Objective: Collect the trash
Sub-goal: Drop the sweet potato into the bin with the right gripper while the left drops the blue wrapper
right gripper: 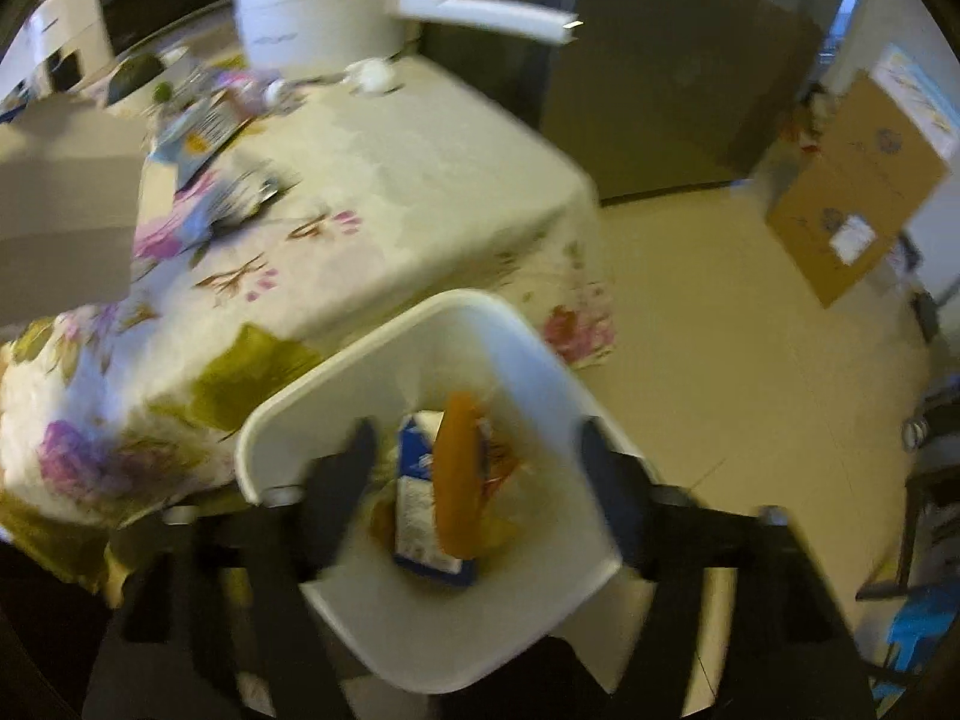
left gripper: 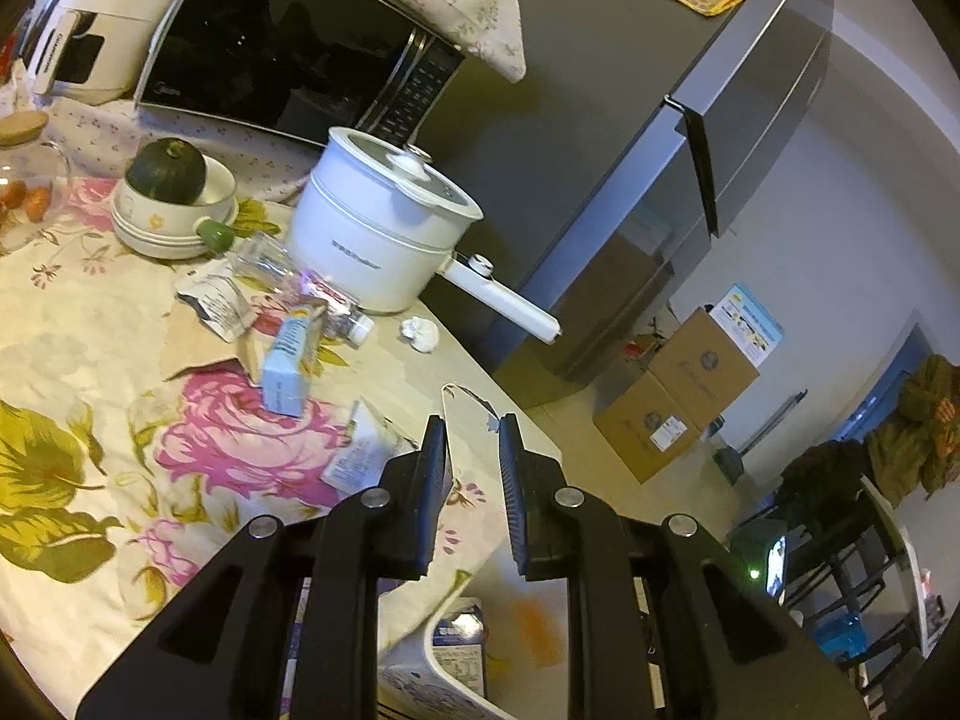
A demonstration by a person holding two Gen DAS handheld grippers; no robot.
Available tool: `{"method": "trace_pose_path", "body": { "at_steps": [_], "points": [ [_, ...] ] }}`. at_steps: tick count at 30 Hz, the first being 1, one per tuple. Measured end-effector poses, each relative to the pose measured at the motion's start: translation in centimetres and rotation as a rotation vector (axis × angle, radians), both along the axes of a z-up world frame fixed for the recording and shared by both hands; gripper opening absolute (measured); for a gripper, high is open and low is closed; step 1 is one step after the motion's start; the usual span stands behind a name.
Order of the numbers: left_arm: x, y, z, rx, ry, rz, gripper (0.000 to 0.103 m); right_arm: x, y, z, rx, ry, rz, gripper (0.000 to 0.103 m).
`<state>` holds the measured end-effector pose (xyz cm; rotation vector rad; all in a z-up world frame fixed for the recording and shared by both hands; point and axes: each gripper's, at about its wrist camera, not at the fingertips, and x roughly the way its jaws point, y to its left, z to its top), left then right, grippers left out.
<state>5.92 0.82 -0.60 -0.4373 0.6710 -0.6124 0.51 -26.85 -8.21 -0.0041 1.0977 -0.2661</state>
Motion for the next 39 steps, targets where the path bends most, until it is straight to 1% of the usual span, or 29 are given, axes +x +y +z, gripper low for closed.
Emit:
{"method": "trace_pose_path", "body": {
  "at_steps": [2, 4, 7, 9, 17, 22, 24, 25, 26, 28, 29, 30, 33, 36, 37, 39],
  "points": [
    [-0.2, -0.8, -0.1, -0.008, 0.007, -0.019, 0.019, -0.5, -0.4, 0.3, -0.017, -0.035, -0.039, 0.088],
    [-0.3, -1.6, -0.2, -0.018, 0.016, -0.041, 0.019, -0.9, -1.1, 0.6, -0.032, -0.06, -0.079, 0.089],
    [-0.8, -3.8, -0.6, -0.033, 0.036, -0.099, 0.019, -1.1, -2.0, 1.0, -0.065, -0.09, -0.138, 0.091],
    [-1.2, -5.3, -1.1, -0.037, 0.051, -0.136, 0.019, -1.4, -2.6, 1.3, -0.057, -0.105, -0.164, 0.091],
    [-1.9, -11.3, -3.9, -0.046, 0.139, -0.266, 0.019, -2.2, -5.9, 2.2, 0.037, -0.147, -0.292, 0.092],
    [-1.7, -13.8, -6.1, -0.051, 0.203, -0.317, 0.021, -2.4, -6.8, 2.3, 0.075, -0.158, -0.33, 0.092],
    [-1.6, -15.0, -7.5, -0.045, 0.242, -0.354, 0.027, -2.4, -6.8, 2.3, 0.083, -0.155, -0.329, 0.092],
    [-1.6, -15.5, -8.1, -0.035, 0.256, -0.371, 0.028, -2.4, -6.7, 2.2, 0.086, -0.152, -0.326, 0.092],
    [-1.7, -16.0, -8.7, -0.011, 0.264, -0.385, 0.031, -2.3, -6.6, 2.2, 0.087, -0.15, -0.322, 0.092],
    [-1.9, -16.4, -9.4, 0.011, 0.273, -0.4, 0.039, -2.3, -6.5, 2.2, 0.09, -0.147, -0.316, 0.092],
    [-1.9, -16.5, -9.7, 0.013, 0.278, -0.401, 0.046, -2.2, -6.4, 2.2, 0.092, -0.147, -0.316, 0.092],
    [-1.8, -16.3, -9.8, 0.013, 0.281, -0.397, 0.049, -2.2, -6.4, 2.2, 0.094, -0.148, -0.316, 0.092],
    [-1.1, -15.6, -9.8, 0.015, 0.289, -0.378, 0.054, -2.0, -6.4, 2.3, 0.101, -0.149, -0.315, 0.092],
    [-0.1, -14.0, -9.2, 0.012, 0.279, -0.333, 0.056, -1.8, -6.0, 2.2, 0.102, -0.142, -0.3, 0.092],
    [0.4, -13.5, -9.0, 0.011, 0.273, -0.316, 0.057, -1.6, -5.7, 2.1, 0.098, -0.136, -0.29, 0.092],
    [1.7, -11.8, -8.1, 0.022, 0.254, -0.257, 0.061, -1.3, -5.1, 1.9, 0.091, -0.125, -0.267, 0.092]
  ]
}}
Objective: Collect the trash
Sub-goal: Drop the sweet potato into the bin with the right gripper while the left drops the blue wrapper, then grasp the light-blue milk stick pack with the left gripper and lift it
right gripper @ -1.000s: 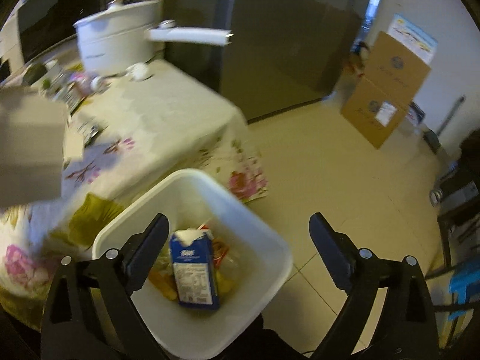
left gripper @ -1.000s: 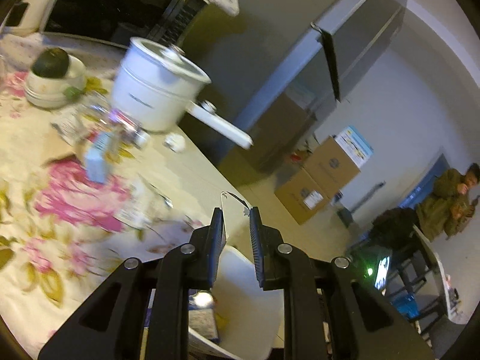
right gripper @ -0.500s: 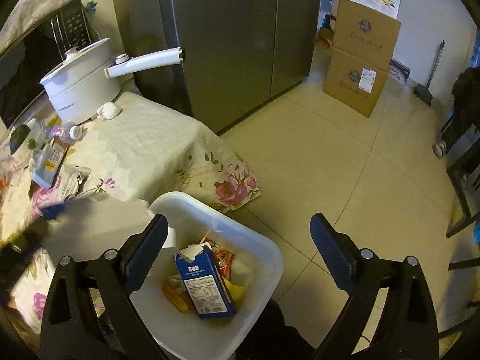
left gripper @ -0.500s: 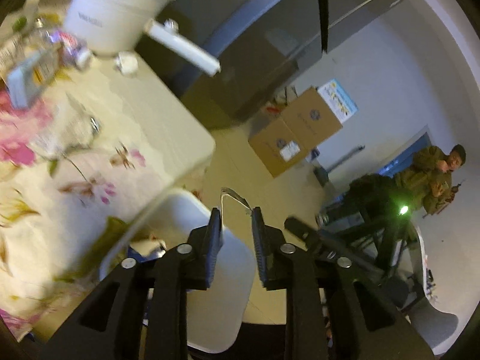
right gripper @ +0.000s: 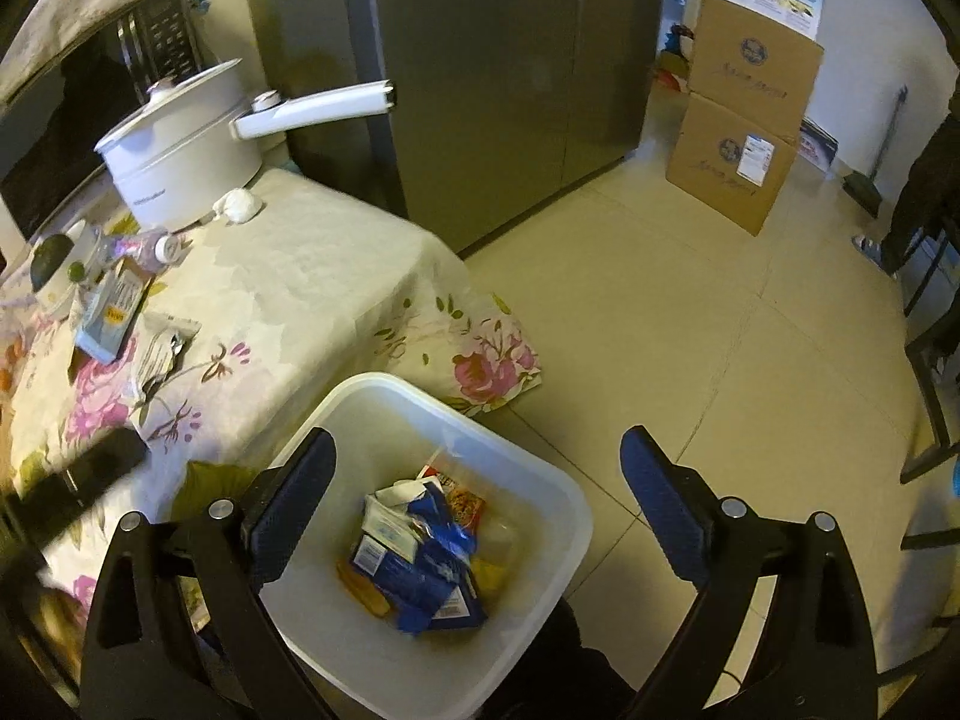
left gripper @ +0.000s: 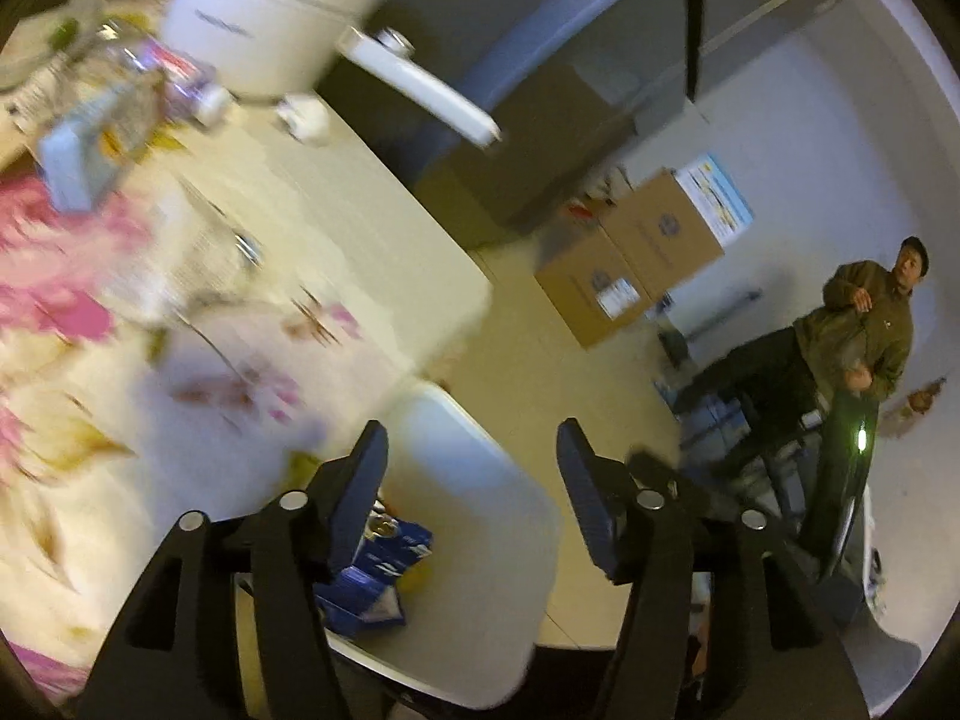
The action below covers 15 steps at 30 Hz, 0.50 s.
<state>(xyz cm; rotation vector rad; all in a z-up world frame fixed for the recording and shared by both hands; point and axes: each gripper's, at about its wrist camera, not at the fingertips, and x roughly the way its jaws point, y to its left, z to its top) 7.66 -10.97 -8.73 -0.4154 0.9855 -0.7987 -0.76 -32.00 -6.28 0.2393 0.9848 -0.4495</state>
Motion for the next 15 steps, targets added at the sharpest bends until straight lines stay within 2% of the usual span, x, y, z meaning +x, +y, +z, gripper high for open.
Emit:
{"method": "trace_pose_path", "body": {
  "at_steps": [6, 10, 15],
  "points": [
    [4.4, 4.5, 2.3, 0.103, -0.068, 0.173, 0.066, 1.3, 3.1, -0.8, -0.061, 0.047, 0.1, 0.096],
    [8.1, 7.7, 2.5, 0.21, -0.083, 0.292, 0.068, 2.3, 5.8, -1.8, -0.084, 0.095, 0.195, 0.096],
    [12.6, 9.3, 1.5, 0.309, -0.074, 0.328, 0.068, 3.5, 8.8, -2.8, -0.099, 0.137, 0.296, 0.096]
  ]
}}
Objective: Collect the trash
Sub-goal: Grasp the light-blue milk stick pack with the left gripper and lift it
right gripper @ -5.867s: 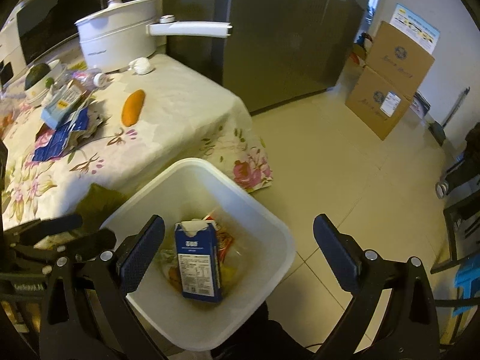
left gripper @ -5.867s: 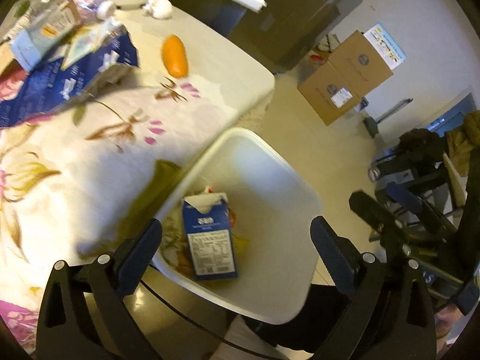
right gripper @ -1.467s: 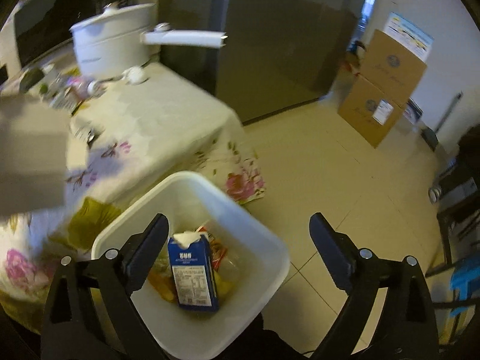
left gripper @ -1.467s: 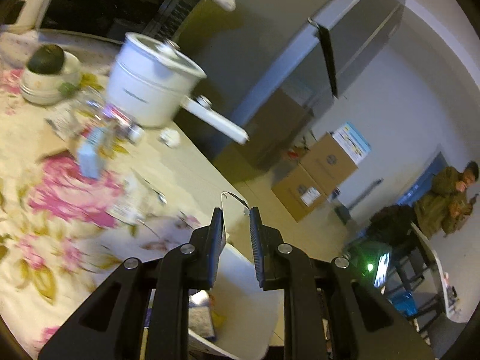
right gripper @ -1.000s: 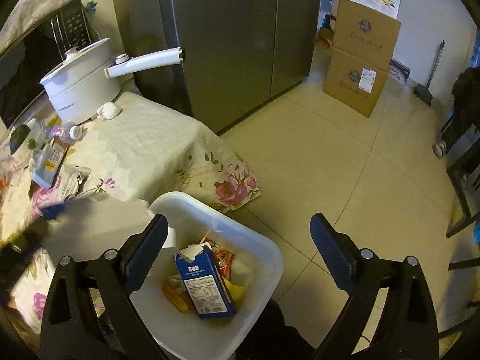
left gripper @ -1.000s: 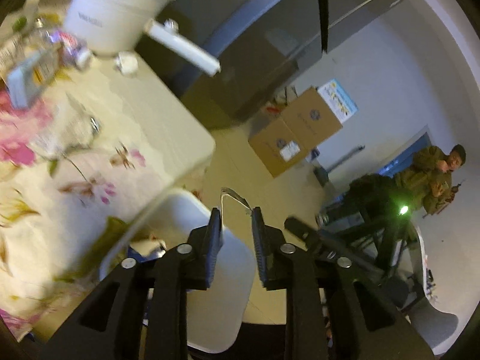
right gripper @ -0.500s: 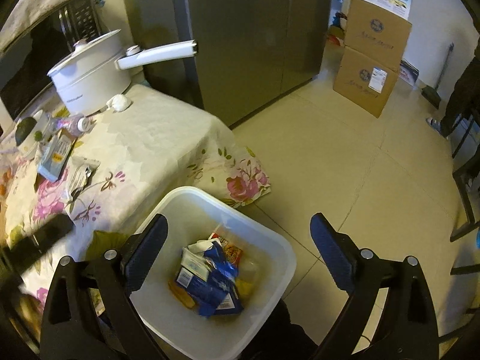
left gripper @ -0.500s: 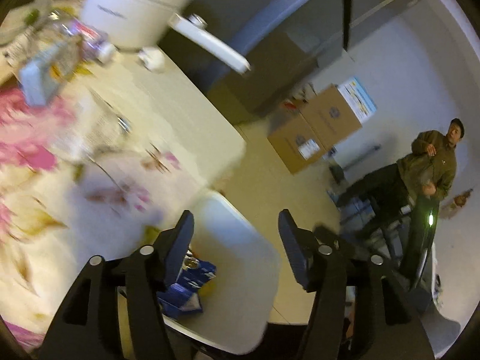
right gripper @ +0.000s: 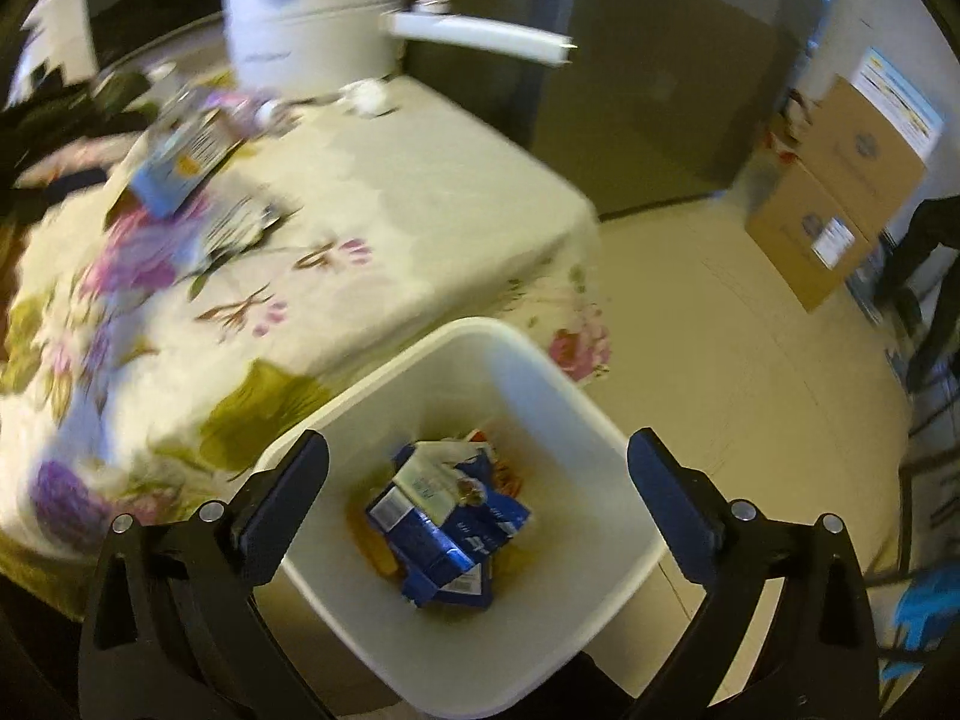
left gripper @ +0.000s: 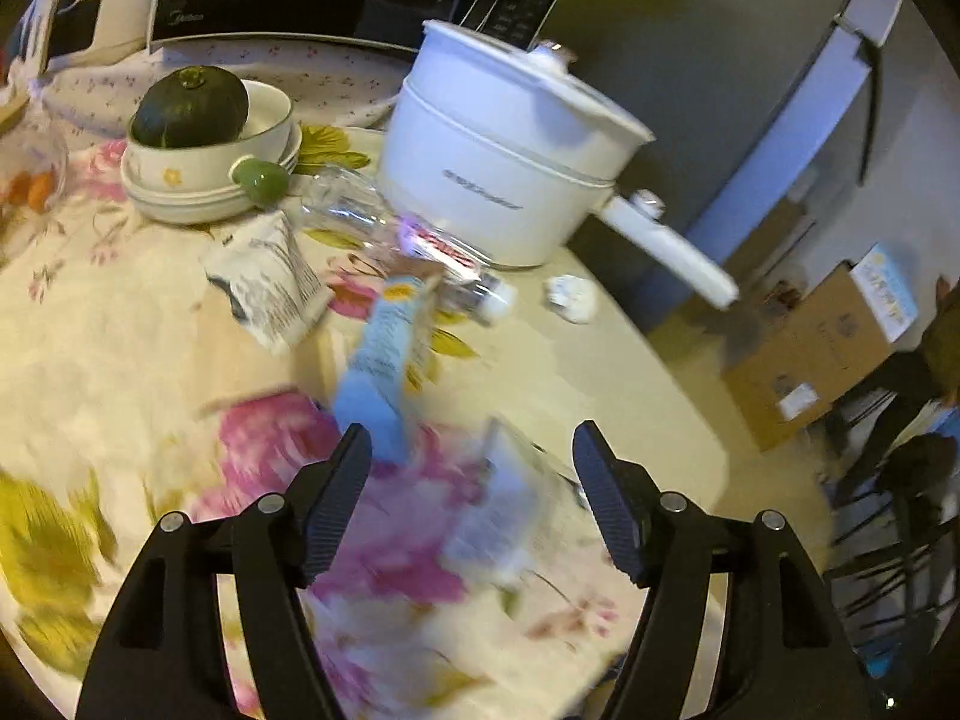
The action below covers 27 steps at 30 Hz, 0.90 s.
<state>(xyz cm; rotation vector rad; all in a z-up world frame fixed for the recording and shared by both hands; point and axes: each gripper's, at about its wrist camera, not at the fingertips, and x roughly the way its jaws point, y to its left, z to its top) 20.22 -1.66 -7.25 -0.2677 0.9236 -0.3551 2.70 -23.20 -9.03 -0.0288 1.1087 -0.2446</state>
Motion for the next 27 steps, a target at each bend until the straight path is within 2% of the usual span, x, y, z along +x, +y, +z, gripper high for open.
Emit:
{"method": "trace_pose_path", "body": {
  "at_steps": [4, 10, 13, 14, 16, 17, 21, 27],
  "points": [
    [2.8, -1.2, -0.8, 0.07, 0.005, -0.008, 0.068, 0.6, 1.6, -0.8, -0.009, 0.032, 0.046, 0.096],
    [6.8, -2.4, -3.4, 0.197, 0.081, -0.003, 0.068, 1.1, 3.5, -1.5, -0.029, 0.057, 0.101, 0.096],
    [7.5, -2.3, -4.7, 0.226, 0.103, -0.006, 0.068, 1.3, 4.0, -1.6, -0.023, 0.062, 0.112, 0.096],
    [7.5, -2.2, -5.0, 0.226, 0.106, -0.01, 0.064, 1.4, 4.1, -1.6, -0.02, 0.063, 0.114, 0.096],
    [7.5, -2.2, -5.4, 0.222, 0.11, -0.024, 0.049, 1.6, 4.3, -1.6, -0.019, 0.065, 0.121, 0.096],
    [7.4, -2.1, -5.6, 0.22, 0.113, -0.037, 0.031, 1.7, 4.4, -1.7, -0.02, 0.066, 0.123, 0.096],
    [5.6, -1.9, -5.0, 0.195, 0.061, -0.073, 0.03, 2.0, 4.8, -1.8, -0.021, 0.071, 0.13, 0.096],
    [0.5, 0.1, -1.9, 0.074, -0.015, -0.089, 0.03, 3.1, 5.3, -2.0, -0.013, 0.074, 0.139, 0.096]
  ]
}}
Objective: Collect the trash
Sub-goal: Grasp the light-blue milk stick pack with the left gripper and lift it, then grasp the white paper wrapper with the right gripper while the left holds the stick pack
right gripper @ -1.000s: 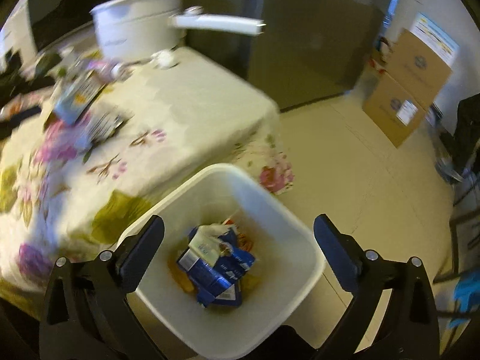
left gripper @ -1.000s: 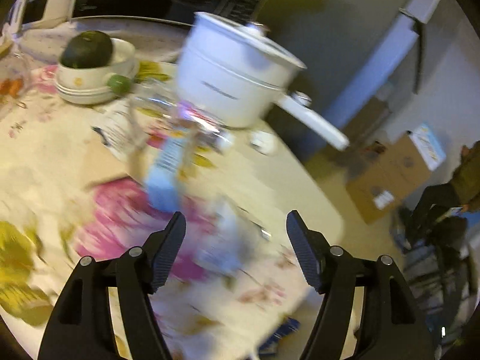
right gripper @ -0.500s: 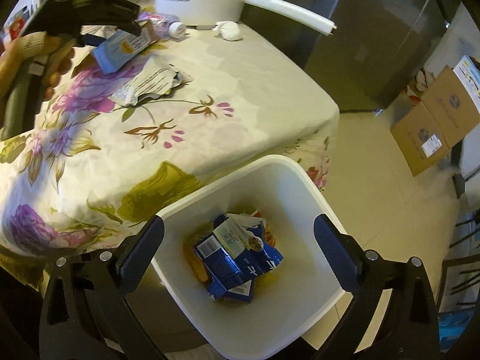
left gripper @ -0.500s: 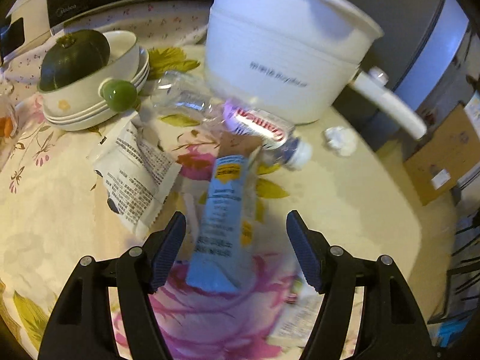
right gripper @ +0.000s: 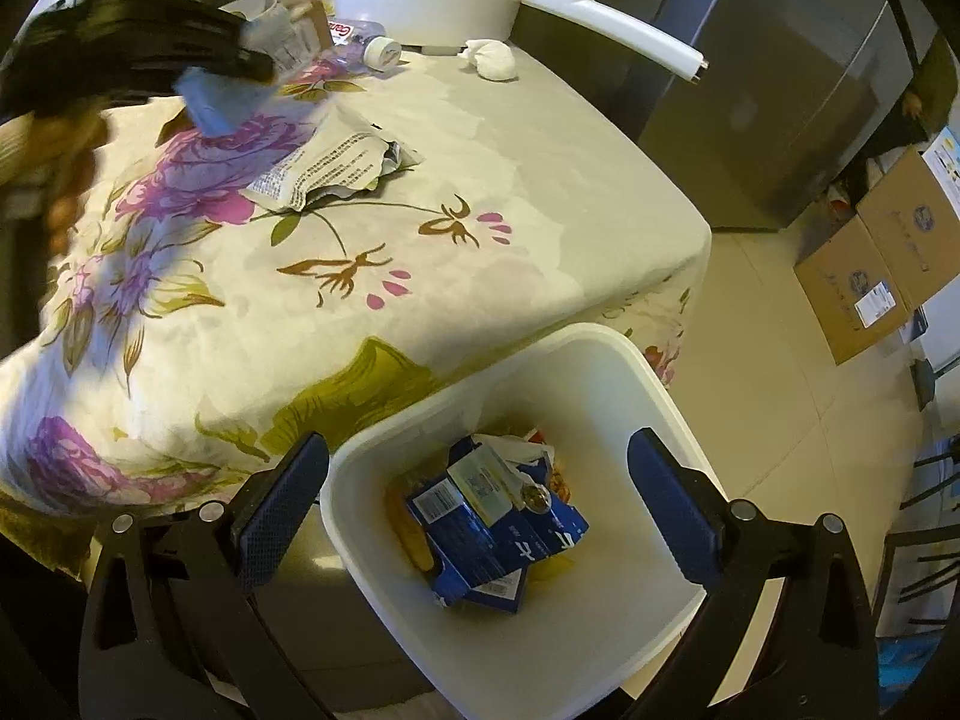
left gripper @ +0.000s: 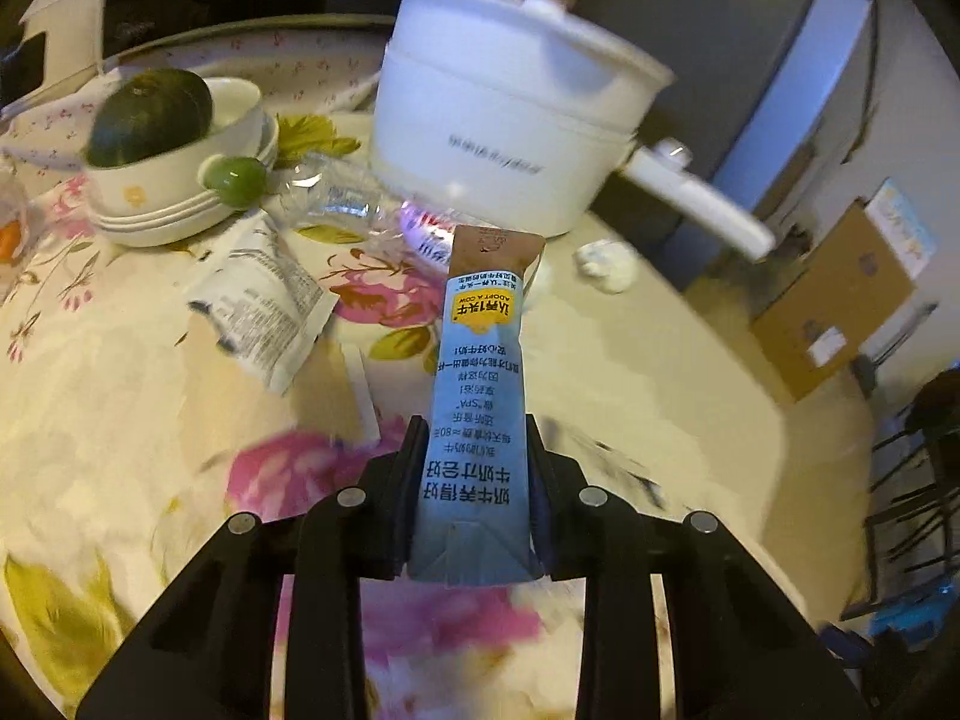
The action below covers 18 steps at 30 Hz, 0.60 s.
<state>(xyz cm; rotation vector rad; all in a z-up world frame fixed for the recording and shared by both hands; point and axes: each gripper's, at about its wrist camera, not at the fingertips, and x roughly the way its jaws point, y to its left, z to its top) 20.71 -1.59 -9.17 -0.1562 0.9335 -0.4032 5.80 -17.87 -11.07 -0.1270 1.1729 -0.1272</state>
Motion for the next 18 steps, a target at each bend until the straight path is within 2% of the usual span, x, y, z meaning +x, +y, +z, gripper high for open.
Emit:
{"method": "trace_pose_path", "body": {
  "at_steps": [5, 9, 13, 18],
  "points": [
    [-5.4, 3.9, 3.3, -0.119, -0.055, 0.038, 0.03, 3.0, 0.9, 1.0, 0.037, -0.038, 0.022, 0.096],
    [-8.8, 8.4, 4.8, -0.215, -0.097, 0.128, 0.03, 7.5, 2.5, 0.6, 0.117, 0.005, 0.017, 0.096],
    [-9.8, 11.3, 5.0, -0.273, -0.108, 0.184, 0.03, 11.7, 4.3, 0.0, 0.138, 0.006, -0.029, 0.096],
    [-9.7, 12.5, 4.5, -0.292, -0.09, 0.189, 0.03, 15.5, 5.7, -1.5, 0.172, 0.03, -0.107, 0.096]
  ]
}}
